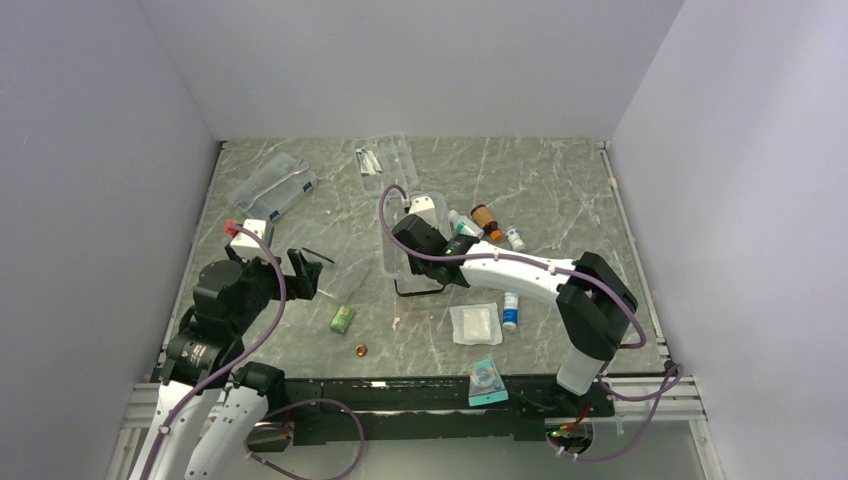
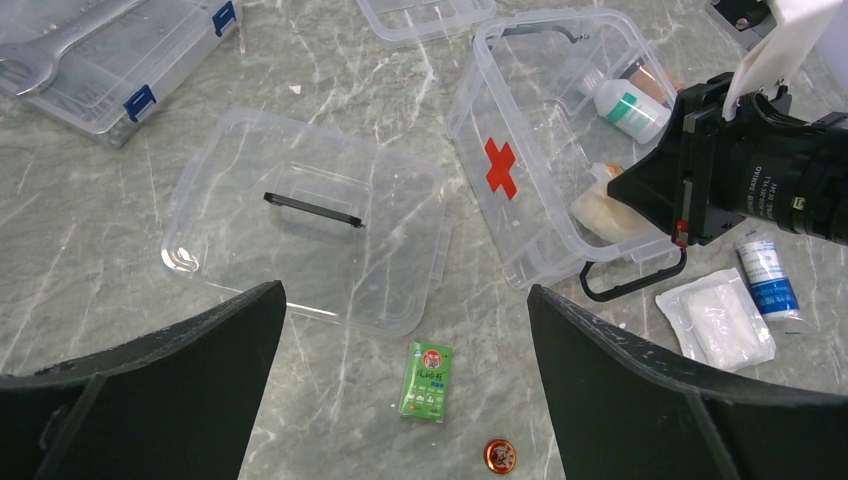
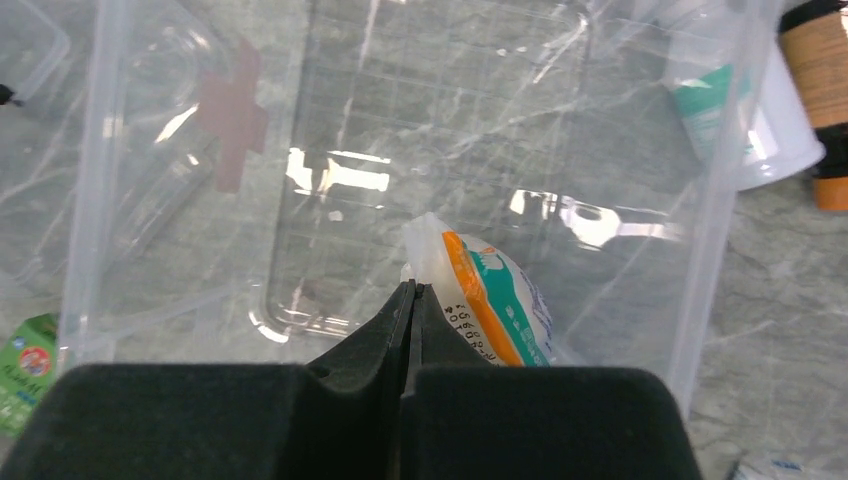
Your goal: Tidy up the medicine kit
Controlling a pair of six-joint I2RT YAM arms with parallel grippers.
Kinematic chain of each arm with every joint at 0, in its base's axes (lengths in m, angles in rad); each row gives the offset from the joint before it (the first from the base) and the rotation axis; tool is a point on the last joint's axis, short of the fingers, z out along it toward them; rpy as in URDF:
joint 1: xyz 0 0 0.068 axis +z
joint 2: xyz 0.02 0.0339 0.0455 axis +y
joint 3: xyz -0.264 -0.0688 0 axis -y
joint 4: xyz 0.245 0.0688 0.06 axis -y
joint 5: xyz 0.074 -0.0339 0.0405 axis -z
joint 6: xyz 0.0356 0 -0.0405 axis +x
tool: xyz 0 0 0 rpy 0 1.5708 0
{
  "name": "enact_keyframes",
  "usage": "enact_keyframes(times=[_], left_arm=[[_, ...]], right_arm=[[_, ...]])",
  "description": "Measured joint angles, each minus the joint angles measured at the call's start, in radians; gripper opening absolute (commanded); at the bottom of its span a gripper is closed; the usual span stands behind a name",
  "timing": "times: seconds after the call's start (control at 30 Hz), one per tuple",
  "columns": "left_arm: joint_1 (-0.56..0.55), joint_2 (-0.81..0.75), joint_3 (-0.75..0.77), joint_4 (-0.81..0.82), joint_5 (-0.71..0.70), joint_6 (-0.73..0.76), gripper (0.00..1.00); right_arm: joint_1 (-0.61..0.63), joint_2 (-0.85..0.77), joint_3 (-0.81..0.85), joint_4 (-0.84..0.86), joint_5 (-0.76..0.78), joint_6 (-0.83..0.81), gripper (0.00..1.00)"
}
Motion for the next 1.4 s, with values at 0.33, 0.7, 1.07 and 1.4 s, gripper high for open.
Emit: enact_keyframes(times=[0.33,0.7,1.07,1.4], left_arm=[[0.0,0.0,0.0,0.0,0.0,0.0,0.99],[0.0,0.0,0.0,0.0,0.002,0.0,0.99],[0.0,0.0,0.0,0.0,0.004,0.0,0.99],[0.0,0.0,0.0,0.0,0.005,0.0,0.99]], right_arm=[[0.005,0.0,0.001,0.062,-0.173,-0.005,0.57],[0.008,-0.099,0.079,0.005,-0.17,-0.03,0.67],[-0.085,-0.294,0.133,-0.034,-0.046,-0.038,0.67],[-0.384,-0.336,0.027,-0.048,-0.093,-0.057,0.67]])
